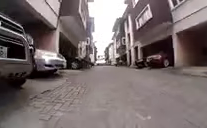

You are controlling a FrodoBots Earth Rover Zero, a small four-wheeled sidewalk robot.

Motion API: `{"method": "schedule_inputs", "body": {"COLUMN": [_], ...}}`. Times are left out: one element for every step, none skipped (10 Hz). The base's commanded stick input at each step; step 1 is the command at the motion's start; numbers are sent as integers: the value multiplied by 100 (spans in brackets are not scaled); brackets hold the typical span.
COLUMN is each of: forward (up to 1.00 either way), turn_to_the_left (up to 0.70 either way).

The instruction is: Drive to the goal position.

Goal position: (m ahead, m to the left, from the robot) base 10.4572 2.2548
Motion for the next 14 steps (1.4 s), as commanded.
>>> {"method": "schedule_inputs", "body": {"forward": [70,70,70,70,70,70,70,70,70,70,70,70,70,70], "turn_to_the_left": [0,0,0,0,0,0,0,-35,-28,-9,0,0,0,0]}}
